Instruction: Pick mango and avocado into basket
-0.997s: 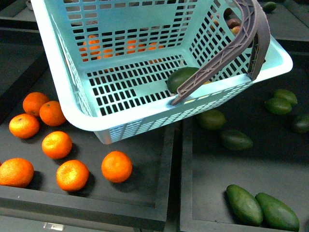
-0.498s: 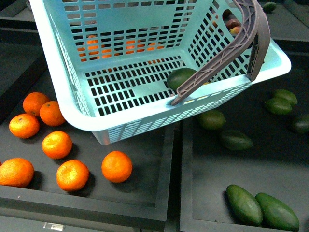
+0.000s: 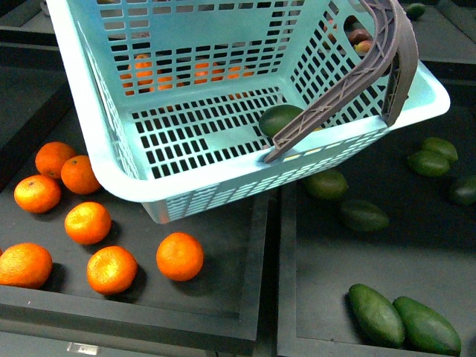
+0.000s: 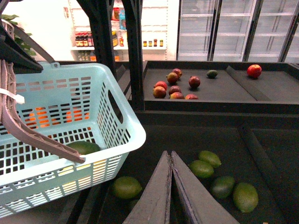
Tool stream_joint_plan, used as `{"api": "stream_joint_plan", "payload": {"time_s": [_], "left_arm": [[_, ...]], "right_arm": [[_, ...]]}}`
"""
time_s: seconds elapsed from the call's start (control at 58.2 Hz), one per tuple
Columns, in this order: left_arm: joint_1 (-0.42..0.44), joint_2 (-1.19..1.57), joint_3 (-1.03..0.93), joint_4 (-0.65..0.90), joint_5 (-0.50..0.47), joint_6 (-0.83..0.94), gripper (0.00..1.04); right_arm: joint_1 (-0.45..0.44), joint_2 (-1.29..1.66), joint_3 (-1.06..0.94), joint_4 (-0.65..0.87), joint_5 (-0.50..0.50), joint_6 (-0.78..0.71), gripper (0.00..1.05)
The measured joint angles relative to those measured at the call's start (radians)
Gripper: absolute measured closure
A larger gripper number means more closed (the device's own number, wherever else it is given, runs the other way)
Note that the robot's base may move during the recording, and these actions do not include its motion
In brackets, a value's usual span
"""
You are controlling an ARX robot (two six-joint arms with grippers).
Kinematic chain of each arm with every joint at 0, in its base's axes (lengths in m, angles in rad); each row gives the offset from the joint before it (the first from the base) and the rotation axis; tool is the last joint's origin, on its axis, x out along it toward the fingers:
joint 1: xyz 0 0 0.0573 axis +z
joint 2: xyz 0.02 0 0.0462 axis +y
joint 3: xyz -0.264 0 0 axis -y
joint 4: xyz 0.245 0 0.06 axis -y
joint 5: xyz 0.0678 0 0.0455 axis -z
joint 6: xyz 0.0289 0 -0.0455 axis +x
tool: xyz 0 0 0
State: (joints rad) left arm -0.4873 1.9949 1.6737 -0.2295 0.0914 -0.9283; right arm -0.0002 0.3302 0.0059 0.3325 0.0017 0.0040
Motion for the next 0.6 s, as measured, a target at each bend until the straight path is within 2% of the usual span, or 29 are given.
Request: {"api": "stream_joint_plan", "payload": {"time_s": [0.498, 0.602], "left_arm": [[0.0, 0.0, 0.0, 0.0, 0.0, 0.0, 1.0], [0.0, 0.0, 0.0, 0.0, -0.001, 0.001, 1.0]], "right_arm": [[0.0, -0.161, 0.0, -0.16, 0.0, 0.0, 1.02], [0.0, -0.303, 0.0, -0.324, -0.001, 0.0, 1.02]]}}
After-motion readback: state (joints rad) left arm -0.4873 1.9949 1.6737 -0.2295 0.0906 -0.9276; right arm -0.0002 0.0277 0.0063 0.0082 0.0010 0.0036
